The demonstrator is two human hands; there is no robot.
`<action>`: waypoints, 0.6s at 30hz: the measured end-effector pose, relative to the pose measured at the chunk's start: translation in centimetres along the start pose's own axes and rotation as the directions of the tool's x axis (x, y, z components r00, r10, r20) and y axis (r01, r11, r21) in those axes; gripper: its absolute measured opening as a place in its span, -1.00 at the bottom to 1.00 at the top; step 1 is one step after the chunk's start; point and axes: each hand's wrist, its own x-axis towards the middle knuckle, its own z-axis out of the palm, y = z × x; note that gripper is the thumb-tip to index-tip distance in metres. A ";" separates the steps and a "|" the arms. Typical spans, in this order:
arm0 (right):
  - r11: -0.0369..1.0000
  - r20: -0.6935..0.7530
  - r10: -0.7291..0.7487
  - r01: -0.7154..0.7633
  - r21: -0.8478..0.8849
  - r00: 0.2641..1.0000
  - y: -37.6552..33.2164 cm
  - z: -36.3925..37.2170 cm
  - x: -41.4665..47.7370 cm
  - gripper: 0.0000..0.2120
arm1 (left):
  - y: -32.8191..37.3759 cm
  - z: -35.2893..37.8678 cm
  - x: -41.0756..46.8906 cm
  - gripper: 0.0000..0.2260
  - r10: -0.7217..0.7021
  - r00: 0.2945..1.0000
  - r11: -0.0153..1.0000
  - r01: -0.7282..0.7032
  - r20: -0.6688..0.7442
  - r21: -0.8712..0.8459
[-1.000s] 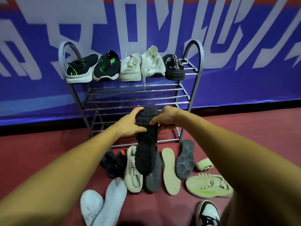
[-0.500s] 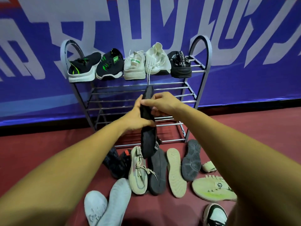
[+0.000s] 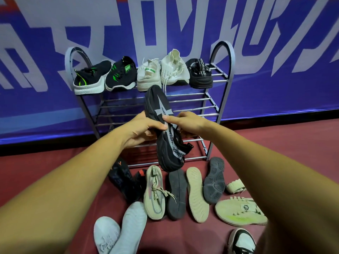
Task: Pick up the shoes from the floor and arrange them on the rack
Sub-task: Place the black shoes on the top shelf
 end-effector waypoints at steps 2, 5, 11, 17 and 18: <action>0.999 -0.026 0.015 -0.013 0.047 1.000 -0.3 0.0 -0.2 -0.45 | 0.2 -0.2 0.1 -0.62 0.011 1.000 1.000 -0.011 0.012 -0.018; 0.988 -0.045 0.048 -0.041 0.147 0.998 -0.8 -0.4 -0.5 -0.48 | 1.0 0.1 -0.1 -0.67 0.070 0.996 0.995 -0.067 0.052 -0.067; 0.940 -0.216 0.009 0.065 0.334 0.976 -1.2 -2.2 -0.8 -0.72 | 2.9 1.0 -0.7 -0.44 0.097 0.995 0.995 -0.097 0.006 -0.012; 0.919 -0.434 0.007 0.165 0.358 0.901 -2.2 -4.9 -0.5 -0.60 | 4.2 3.4 0.0 -0.19 0.259 0.959 0.954 -0.236 -0.112 0.186; 0.922 -0.471 0.012 0.173 0.346 0.882 -2.4 -5.4 -0.4 -0.60 | 4.5 3.6 0.0 -0.13 0.273 0.960 0.937 -0.250 -0.063 0.243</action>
